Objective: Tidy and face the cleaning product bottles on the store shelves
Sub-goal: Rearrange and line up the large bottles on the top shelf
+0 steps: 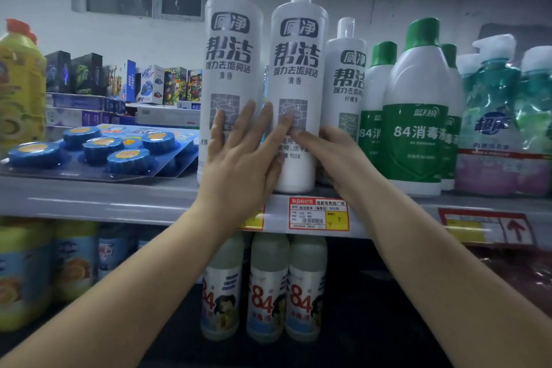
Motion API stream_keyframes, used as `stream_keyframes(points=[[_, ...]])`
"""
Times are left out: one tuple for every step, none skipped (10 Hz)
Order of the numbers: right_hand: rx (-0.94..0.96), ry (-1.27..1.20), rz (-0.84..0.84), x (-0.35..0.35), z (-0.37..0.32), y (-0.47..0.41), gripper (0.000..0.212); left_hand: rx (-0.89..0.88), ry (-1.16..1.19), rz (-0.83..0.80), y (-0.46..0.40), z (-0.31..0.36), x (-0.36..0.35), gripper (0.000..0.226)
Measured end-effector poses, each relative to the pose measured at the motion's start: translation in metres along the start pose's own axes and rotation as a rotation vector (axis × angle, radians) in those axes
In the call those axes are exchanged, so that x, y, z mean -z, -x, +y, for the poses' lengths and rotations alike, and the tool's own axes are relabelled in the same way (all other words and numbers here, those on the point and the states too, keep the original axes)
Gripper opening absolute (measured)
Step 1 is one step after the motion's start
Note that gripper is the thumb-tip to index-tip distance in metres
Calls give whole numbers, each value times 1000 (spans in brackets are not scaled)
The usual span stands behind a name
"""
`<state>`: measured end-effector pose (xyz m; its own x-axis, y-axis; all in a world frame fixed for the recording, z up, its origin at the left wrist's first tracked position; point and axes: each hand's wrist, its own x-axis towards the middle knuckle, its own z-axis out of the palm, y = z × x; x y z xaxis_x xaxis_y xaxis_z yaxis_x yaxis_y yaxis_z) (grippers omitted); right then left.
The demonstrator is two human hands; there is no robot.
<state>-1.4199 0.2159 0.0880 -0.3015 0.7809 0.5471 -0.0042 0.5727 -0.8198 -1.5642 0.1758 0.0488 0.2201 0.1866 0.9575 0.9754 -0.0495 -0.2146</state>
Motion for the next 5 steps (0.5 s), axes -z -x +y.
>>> stream_keyframes(points=[[34, 32, 20, -3, -2, 1, 28, -43, 9, -9, 4, 2, 2, 50], [45, 49, 31, -5, -6, 2, 30, -85, 26, -39, 6, 2, 8, 51], [52, 112, 17, -2, -11, 6, 36, -96, 57, -101, 12, 2, 16, 55], [147, 276, 123, -2, -16, 13, 45, -99, 99, -136, 21, 5, 22, 58], [307, 521, 257, -3, -12, 34, 62, -102, 116, -168, 32, 6, 27, 60]])
